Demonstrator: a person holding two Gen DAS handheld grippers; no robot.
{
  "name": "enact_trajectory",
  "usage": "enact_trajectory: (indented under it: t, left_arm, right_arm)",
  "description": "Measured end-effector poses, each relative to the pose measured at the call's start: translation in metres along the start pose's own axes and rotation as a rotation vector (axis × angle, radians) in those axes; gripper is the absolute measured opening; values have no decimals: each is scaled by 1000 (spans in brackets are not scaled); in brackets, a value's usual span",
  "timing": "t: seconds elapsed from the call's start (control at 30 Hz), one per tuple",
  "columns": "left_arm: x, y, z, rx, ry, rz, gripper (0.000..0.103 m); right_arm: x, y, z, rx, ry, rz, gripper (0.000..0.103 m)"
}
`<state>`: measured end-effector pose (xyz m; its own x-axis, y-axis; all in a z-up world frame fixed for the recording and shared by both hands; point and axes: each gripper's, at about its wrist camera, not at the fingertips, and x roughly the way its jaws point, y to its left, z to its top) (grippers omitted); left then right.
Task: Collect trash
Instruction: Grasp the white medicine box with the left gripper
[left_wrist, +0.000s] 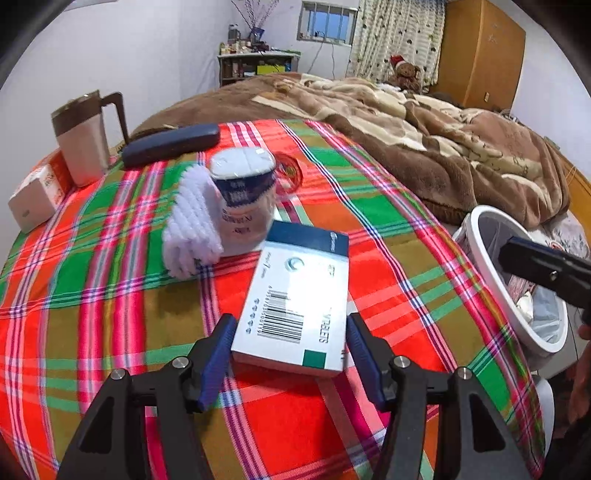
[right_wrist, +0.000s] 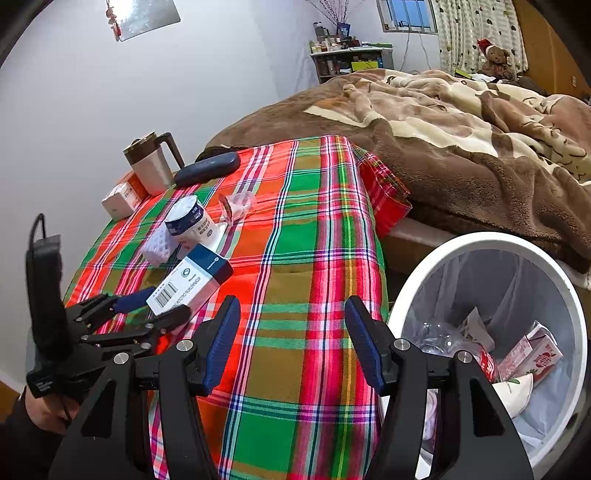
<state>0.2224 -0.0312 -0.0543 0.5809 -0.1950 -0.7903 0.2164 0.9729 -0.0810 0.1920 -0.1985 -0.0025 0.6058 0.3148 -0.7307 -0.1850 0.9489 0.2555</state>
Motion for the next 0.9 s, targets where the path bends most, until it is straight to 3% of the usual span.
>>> enact_trajectory:
  t: [0.2,0.3,0.4,0.9]
  left_arm:
    - [6,-3,2,7,5,21,60]
    - [2,0,0,-11,3,-3,59]
    - [-6,1,-6,-27,-6,-15,59]
    - [-60,35,-40,-133,-71,42,59]
  right_arm:
    - [0,0,-1,2,-2,7,60]
    - [-2,2,-1,-4,-4,11,62]
    - [-3,4,-1,-15,-5,14,67]
    - [0,46,9,-136,21,58,68]
